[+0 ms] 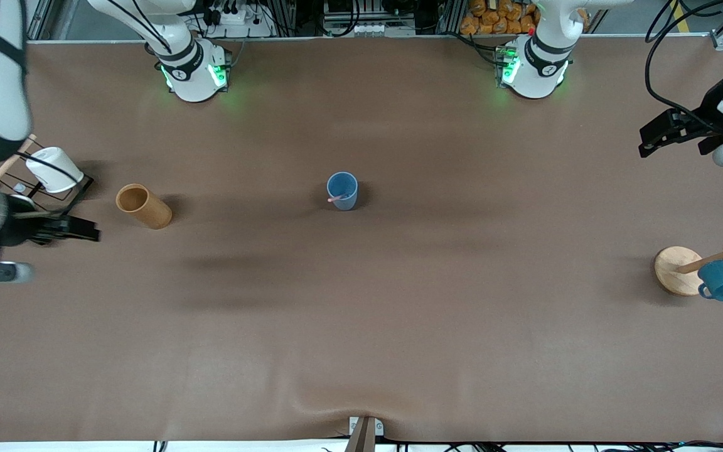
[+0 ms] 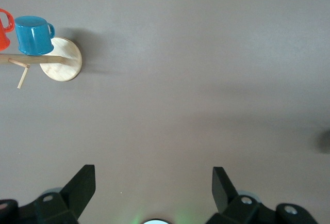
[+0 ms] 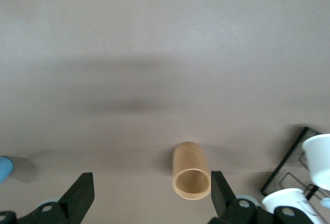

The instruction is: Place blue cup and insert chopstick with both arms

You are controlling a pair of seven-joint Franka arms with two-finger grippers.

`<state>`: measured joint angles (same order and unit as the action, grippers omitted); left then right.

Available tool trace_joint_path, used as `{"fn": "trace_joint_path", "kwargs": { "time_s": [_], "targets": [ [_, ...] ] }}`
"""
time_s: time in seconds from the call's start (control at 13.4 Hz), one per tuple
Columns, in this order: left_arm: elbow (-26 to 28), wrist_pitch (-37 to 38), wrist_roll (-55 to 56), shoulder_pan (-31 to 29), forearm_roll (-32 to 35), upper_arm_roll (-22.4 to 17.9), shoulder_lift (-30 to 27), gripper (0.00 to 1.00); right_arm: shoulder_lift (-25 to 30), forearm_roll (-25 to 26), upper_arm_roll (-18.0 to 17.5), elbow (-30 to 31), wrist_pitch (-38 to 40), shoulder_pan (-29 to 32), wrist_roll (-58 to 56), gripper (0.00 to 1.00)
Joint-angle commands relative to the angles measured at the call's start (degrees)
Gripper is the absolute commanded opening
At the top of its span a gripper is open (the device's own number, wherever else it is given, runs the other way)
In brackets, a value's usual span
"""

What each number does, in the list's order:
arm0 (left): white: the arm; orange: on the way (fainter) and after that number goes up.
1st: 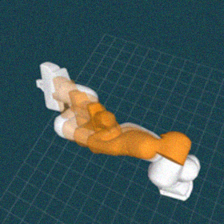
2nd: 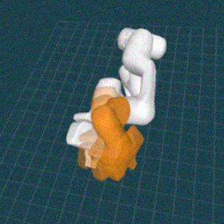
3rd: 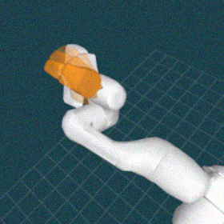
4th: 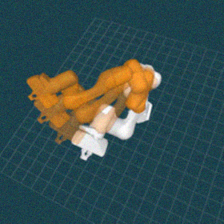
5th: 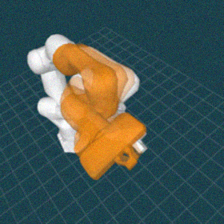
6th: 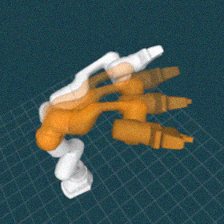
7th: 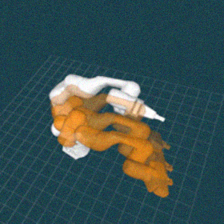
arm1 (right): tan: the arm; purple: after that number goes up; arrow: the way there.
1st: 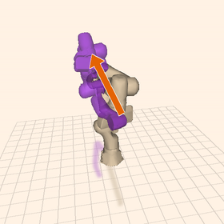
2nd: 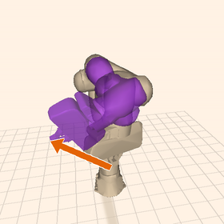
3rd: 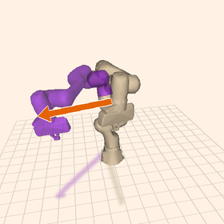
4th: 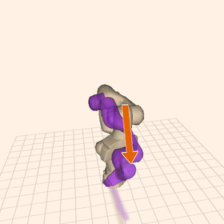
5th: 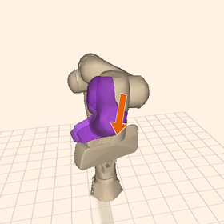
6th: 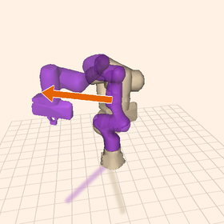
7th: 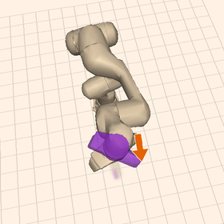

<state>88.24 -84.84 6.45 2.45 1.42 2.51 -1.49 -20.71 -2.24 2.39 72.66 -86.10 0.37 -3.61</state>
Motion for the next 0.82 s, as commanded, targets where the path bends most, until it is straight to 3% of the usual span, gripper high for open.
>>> {"fn": "trace_joint_path", "kwargs": {
  "time_s": [0.0,0.22,0.37,0.52,0.75],
  "targets": [
    [1.67,0.11,-0.83,-0.43,-0.81,0.04,-2.81,1.00,6.88,0.49,0.94,7.37,-0.38,0.16,-1.93,1.00],
    [1.50,-0.07,-0.83,-1.04,-0.72,0.39,-2.90,1.00,18.12,0.75,1.12,20.28,-5.99,0.77,-1.93,1.00],
    [1.50,-0.41,-0.57,-1.13,-0.72,0.48,-2.82,1.00,21.75,0.66,1.04,25.06,-7.42,1.65,-1.93,1.00],
    [1.50,-1.38,-0.56,-0.78,-0.63,0.48,-2.12,1.00,21.33,0.84,0.86,23.68,-7.42,1.65,-1.76,1.00],
    [1.41,-2.26,-0.83,-1.04,-0.90,0.57,-1.67,1.00,18.43,2.06,0.69,16.92,-6.98,1.65,-1.23,1.00]
  ]
}}
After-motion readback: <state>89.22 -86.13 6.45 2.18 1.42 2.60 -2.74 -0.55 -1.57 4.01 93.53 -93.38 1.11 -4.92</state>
